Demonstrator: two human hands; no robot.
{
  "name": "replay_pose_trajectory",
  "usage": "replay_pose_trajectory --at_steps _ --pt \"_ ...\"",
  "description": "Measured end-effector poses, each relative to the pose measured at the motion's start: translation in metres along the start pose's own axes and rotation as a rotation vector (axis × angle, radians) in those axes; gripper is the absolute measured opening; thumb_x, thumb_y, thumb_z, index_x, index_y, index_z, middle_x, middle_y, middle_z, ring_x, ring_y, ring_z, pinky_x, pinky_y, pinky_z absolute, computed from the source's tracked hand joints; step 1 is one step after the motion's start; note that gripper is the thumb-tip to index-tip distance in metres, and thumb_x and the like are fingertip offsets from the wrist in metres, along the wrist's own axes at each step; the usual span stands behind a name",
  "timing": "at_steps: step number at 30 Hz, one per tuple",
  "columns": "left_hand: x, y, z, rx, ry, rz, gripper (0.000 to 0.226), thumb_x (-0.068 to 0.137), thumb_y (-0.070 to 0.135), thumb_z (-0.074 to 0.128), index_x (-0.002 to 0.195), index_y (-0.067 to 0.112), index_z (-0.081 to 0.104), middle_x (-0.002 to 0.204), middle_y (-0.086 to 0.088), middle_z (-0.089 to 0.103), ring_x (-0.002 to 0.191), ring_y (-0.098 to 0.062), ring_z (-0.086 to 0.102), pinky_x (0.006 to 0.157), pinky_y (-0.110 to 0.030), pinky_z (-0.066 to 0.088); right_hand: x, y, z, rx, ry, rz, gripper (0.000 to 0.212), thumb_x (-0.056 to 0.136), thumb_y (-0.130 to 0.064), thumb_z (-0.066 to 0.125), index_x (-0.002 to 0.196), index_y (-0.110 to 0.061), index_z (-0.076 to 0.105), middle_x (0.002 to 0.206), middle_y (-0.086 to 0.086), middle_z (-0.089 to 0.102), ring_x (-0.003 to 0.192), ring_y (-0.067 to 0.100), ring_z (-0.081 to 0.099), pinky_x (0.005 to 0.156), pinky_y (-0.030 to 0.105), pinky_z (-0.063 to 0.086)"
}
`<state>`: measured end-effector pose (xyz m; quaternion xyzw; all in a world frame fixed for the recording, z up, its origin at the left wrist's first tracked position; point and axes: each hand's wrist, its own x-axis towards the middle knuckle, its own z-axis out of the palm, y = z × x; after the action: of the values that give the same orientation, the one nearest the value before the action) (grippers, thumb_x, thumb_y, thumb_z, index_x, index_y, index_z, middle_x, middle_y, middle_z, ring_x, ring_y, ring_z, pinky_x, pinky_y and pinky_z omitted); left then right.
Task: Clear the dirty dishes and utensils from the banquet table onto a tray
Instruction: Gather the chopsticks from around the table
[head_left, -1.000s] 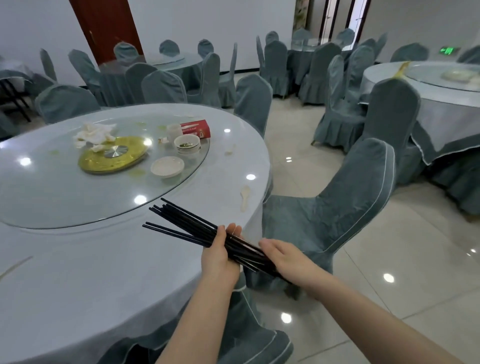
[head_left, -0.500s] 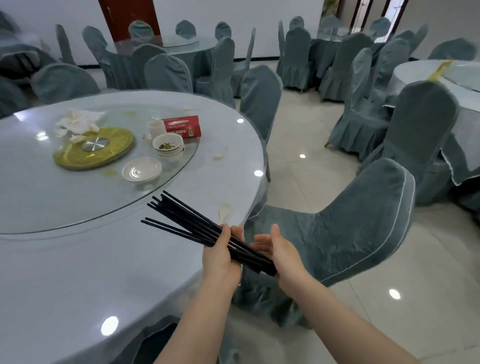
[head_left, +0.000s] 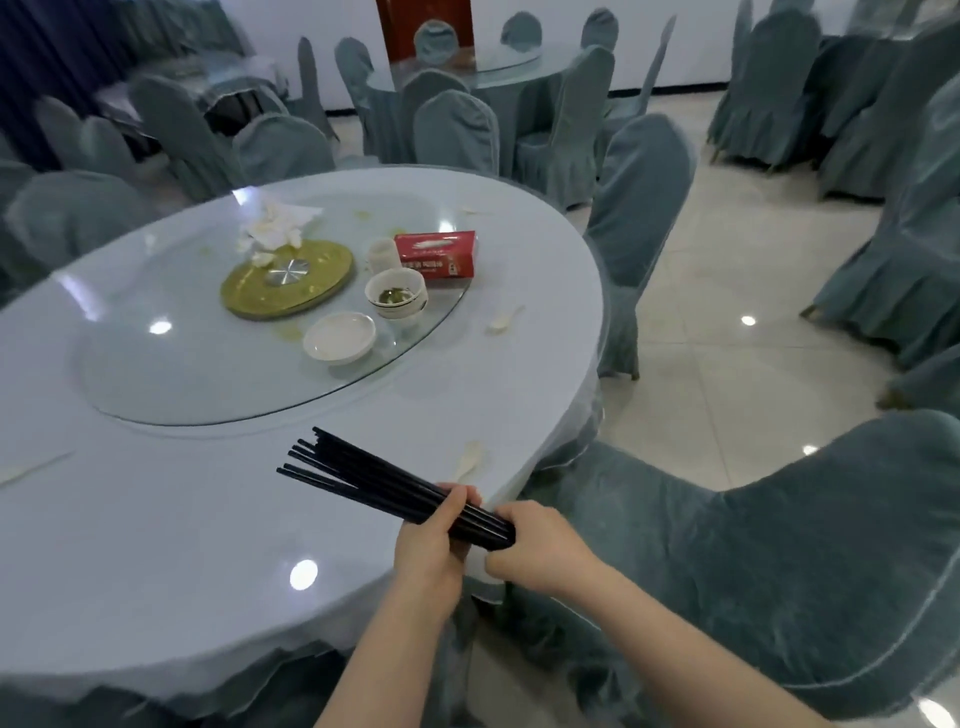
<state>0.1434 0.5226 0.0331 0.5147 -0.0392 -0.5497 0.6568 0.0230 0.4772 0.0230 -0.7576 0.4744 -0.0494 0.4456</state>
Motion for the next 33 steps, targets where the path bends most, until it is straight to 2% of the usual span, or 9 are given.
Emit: replay_pose_trajectory --at_steps 6,8,11,17,23,27,29,31,33 --pt "0.047 0.035 -0.039 -0.231 0.008 -0.007 0.013 0.080 0.015 0.063 0.092 0.011 0.062 0.080 -0.004 0.070 0.082 -0.021 0.068 0.080 -0.037 0.049 0.062 -0.010 -0.005 -0.168 -0.083 -0.119 0.007 0.064 -0.023 0.052 0.064 -0.027 0.046 0.062 -0.008 0.052 0.060 0.012 0.050 0.051 0.028 0.036" --pt "0.066 0.050 -0.052 -0.322 0.036 0.035 0.005 0.087 0.018 0.060 0.089 0.015 0.063 0.078 -0.001 0.068 0.086 -0.021 0.066 0.081 -0.036 0.048 0.083 -0.014 -0.009 -0.230 -0.097 -0.118 0.009 0.065 -0.023 0.051 0.063 -0.029 0.045 0.064 -0.008 0.052 0.061 0.011 0.051 0.051 0.028 0.036" --pt "0.093 0.074 -0.059 -0.415 0.100 0.061 0.017 0.096 0.020 0.053 0.083 0.014 0.060 0.077 -0.001 0.065 0.086 -0.022 0.067 0.081 -0.035 0.048 0.115 -0.026 -0.015 -0.325 -0.110 -0.119 0.014 0.066 -0.021 0.051 0.064 -0.030 0.041 0.064 -0.008 0.050 0.059 0.009 0.047 0.050 0.026 0.033" --pt "0.129 0.110 -0.069 -0.428 0.120 0.166 0.019 0.101 0.019 0.045 0.091 0.010 0.058 0.080 -0.004 0.071 0.086 -0.021 0.071 0.082 -0.035 0.050 0.177 -0.061 -0.011 -0.435 -0.060 -0.148 0.003 0.076 -0.026 0.051 0.075 -0.028 0.049 0.074 -0.006 0.061 0.068 0.018 0.055 0.054 0.030 0.040" --pt "0.148 0.129 -0.096 -0.422 0.184 0.182 0.015 0.099 0.017 0.048 0.102 0.007 0.059 0.090 -0.009 0.075 0.089 -0.020 0.071 0.083 -0.035 0.050 0.221 -0.082 0.004 -0.494 -0.118 -0.234 0.015 0.081 -0.040 0.058 0.076 -0.030 0.047 0.073 -0.011 0.055 0.077 0.019 0.058 0.058 0.029 0.039" --pt "0.159 0.131 -0.113 -0.209 0.217 0.187 0.022 0.096 0.015 0.055 0.117 0.009 0.059 0.109 -0.008 0.072 0.107 -0.019 0.065 0.095 -0.034 0.046 0.246 -0.084 0.015 -0.450 -0.164 -0.239 0.013 0.081 -0.039 0.059 0.077 -0.030 0.050 0.069 -0.012 0.054 0.073 0.016 0.056 0.059 0.030 0.040" --pt "0.165 0.131 -0.126 0.130 0.268 0.208 0.030 0.092 0.014 0.062 0.122 0.016 0.059 0.117 -0.001 0.068 0.115 -0.014 0.060 0.091 -0.024 0.045 0.259 -0.084 0.022 -0.421 -0.169 -0.223 0.014 0.081 -0.038 0.060 0.076 -0.030 0.050 0.067 -0.012 0.052 0.071 0.015 0.055 0.058 0.029 0.040" --pt "0.172 0.129 -0.141 0.489 0.362 0.166 0.052 0.084 0.016 0.072 0.132 0.023 0.052 0.129 0.005 0.060 0.119 -0.010 0.055 0.085 -0.020 0.043 0.274 -0.084 0.026 -0.391 -0.167 -0.193 0.016 0.082 -0.038 0.060 0.073 -0.030 0.049 0.067 -0.011 0.054 0.068 0.014 0.055 0.055 0.027 0.039" --pt "0.179 0.125 -0.159 0.744 0.484 0.072 0.086 0.078 0.020 0.078 0.149 0.022 0.029 0.147 0.000 0.041 0.131 -0.017 0.043 0.093 -0.026 0.040 0.290 -0.086 0.029 -0.355 -0.152 -0.154 0.018 0.082 -0.036 0.059 0.070 -0.029 0.048 0.065 -0.010 0.055 0.062 0.011 0.054 0.051 0.025 0.036"
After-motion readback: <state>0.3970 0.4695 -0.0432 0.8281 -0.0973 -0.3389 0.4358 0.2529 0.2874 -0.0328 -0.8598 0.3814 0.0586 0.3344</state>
